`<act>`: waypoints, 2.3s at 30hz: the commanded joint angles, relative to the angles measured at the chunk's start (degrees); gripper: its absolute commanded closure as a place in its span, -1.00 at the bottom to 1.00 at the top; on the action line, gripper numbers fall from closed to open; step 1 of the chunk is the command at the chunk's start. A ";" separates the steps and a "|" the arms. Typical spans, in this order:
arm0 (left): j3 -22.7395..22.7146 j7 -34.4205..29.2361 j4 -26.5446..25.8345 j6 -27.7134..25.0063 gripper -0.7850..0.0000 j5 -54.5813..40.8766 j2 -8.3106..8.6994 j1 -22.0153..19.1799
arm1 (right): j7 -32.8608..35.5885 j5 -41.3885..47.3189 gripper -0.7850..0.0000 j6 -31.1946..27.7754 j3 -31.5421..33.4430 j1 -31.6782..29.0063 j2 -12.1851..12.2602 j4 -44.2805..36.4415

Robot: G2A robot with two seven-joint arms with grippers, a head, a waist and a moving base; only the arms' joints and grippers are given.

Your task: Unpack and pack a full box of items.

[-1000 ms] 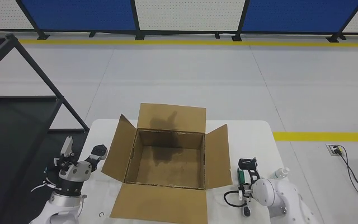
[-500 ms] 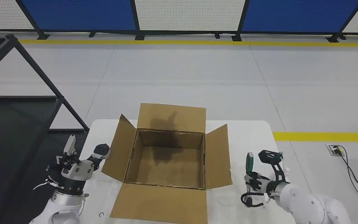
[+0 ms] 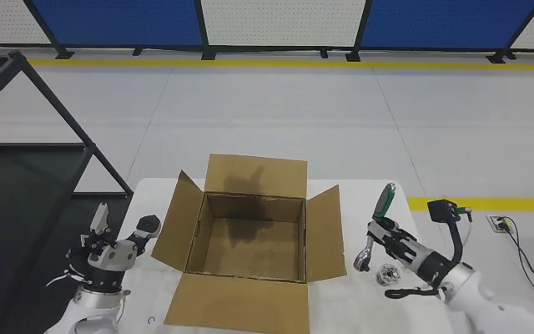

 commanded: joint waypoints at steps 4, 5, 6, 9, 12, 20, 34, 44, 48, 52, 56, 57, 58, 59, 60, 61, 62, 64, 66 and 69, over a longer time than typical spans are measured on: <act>-0.42 0.08 -0.23 -0.31 -1.00 -0.31 -0.01 0.36 | -0.70 3.63 1.00 -2.20 -2.63 4.15 0.11 0.44; -0.55 0.12 -0.30 -0.40 -1.00 -0.40 -0.01 0.43 | -0.59 3.93 1.00 -2.53 -3.38 4.96 0.15 0.40; -0.67 0.15 -0.34 -0.44 -1.00 -0.49 -0.01 0.51 | 0.13 4.31 1.00 -2.91 -4.40 5.81 0.19 0.45; -0.96 0.14 -0.48 -0.65 -1.00 -0.68 -0.02 0.69 | 2.01 3.35 1.00 -2.75 -8.23 9.15 0.30 1.60; -1.09 0.16 -0.64 -0.86 -1.00 -0.94 -0.04 0.83 | 2.38 0.84 1.00 -1.28 -14.17 13.50 0.13 4.20; -1.88 0.67 -0.74 -1.58 -1.00 -1.88 -0.12 1.64 | 1.34 -1.04 1.00 0.61 -17.04 15.82 -0.07 6.15; -2.11 8.30 -1.75 -1.36 -1.00 -2.52 -0.56 0.35 | 3.35 -1.60 1.00 -5.69 -23.78 19.13 -0.26 10.32; -4.48 6.21 -2.05 -0.96 -1.00 -2.77 -0.47 2.46 | 9.37 -14.83 1.00 -0.37 -49.31 45.11 -5.17 32.00; -5.45 5.47 -2.26 -0.79 -1.00 -3.18 -0.45 3.36 | 9.94 -19.42 1.00 0.44 -57.93 51.63 -8.03 39.16; -5.96 5.20 -2.56 -0.73 -1.00 -3.54 -0.47 3.91 | 10.60 -19.12 1.00 -0.74 -64.66 56.15 -11.44 46.80; -6.09 5.26 -2.69 -0.86 -1.00 -3.48 -0.51 4.08 | 10.47 -19.14 1.00 0.11 -67.30 58.02 -13.32 51.24; -6.11 5.26 -2.77 -0.93 -1.00 -3.46 -0.53 4.11 | 10.47 -19.14 1.00 0.11 -67.30 58.02 -13.32 51.24; -6.12 5.25 -2.79 -0.98 -1.00 -3.46 -0.54 4.16 | 10.47 -19.14 1.00 0.11 -67.30 58.02 -13.32 51.24; -6.14 5.29 -2.78 -1.02 -1.00 -3.48 -0.55 4.20 | 10.47 -19.14 1.00 0.11 -67.30 58.02 -13.32 51.24; -6.19 5.35 -2.75 -1.11 -1.00 -3.55 -0.57 4.27 | 10.47 -19.14 1.00 0.11 -67.30 58.02 -13.32 51.24; -6.17 5.32 -2.69 -1.13 -1.00 -3.61 -0.59 4.34 | 10.47 -19.14 1.00 0.11 -67.30 58.02 -13.32 51.24; -6.17 5.32 -2.69 -1.13 -1.00 -3.61 -0.59 4.34 | 10.47 -19.14 1.00 0.11 -67.30 58.02 -13.32 51.24; -6.17 5.32 -2.69 -1.13 -1.00 -3.61 -0.59 4.34 | 10.47 -19.14 1.00 0.11 -67.30 58.02 -13.32 51.24; -6.17 5.32 -2.69 -1.13 -1.00 -3.61 -0.59 4.34 | 10.22 -19.05 1.00 -0.12 -67.33 57.78 -13.33 51.21; -6.17 5.32 -2.69 -1.13 -1.00 -3.61 -0.59 4.34 | 10.05 -19.78 1.00 -0.17 -68.41 57.37 -14.03 52.84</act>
